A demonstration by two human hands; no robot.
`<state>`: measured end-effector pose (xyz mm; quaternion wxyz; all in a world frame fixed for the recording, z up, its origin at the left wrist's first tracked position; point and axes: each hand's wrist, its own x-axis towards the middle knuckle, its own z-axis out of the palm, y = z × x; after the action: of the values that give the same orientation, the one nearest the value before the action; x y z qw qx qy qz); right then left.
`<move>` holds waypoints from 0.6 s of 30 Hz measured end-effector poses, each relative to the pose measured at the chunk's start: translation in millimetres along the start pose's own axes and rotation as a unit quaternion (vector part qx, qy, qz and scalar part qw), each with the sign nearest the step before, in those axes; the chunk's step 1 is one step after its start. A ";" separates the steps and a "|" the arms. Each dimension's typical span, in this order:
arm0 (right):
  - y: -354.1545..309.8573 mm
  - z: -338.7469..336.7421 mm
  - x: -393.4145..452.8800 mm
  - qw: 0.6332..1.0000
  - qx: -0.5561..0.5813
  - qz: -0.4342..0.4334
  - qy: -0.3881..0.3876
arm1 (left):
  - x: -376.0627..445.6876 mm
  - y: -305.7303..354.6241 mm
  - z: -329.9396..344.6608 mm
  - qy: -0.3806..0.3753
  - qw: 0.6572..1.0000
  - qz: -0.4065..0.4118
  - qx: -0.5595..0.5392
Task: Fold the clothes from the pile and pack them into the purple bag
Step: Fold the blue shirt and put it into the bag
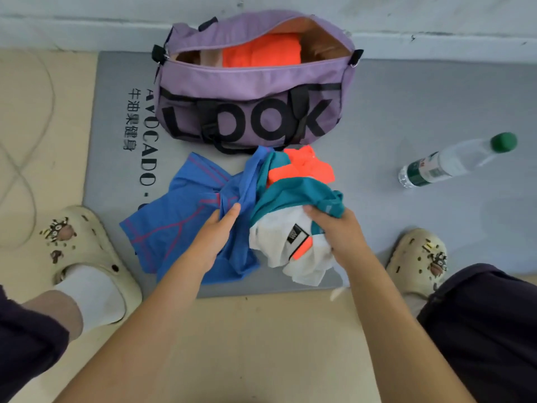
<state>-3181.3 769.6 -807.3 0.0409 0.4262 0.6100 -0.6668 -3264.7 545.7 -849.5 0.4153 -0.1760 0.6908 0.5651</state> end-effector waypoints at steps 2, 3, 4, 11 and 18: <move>-21.9 -26.2 -2.2 0.998 0.020 -0.032 0.049 | 0.0 4.7 9.6 0.037 0.998 0.020 0.054; -35.6 -36.8 -1.3 0.996 0.021 -0.051 0.076 | -0.2 6.9 14.6 0.051 0.995 0.033 0.080; -49.8 -45.8 0.9 0.992 0.025 -0.072 0.100 | -2.2 10.0 20.1 0.059 0.992 0.046 0.102; -100.0 -66.7 19.8 0.978 -0.073 -0.179 0.073 | -14.2 32.6 53.9 0.027 0.977 0.135 0.164; -7.3 -39.2 23.6 0.987 -0.154 0.022 0.037 | -22.8 39.3 95.4 -0.295 0.936 0.084 0.176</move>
<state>-3180.1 815.6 -812.0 0.0982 0.4519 0.6973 -0.5476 -3243.4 640.7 -808.6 0.5757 0.1327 0.6383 0.4935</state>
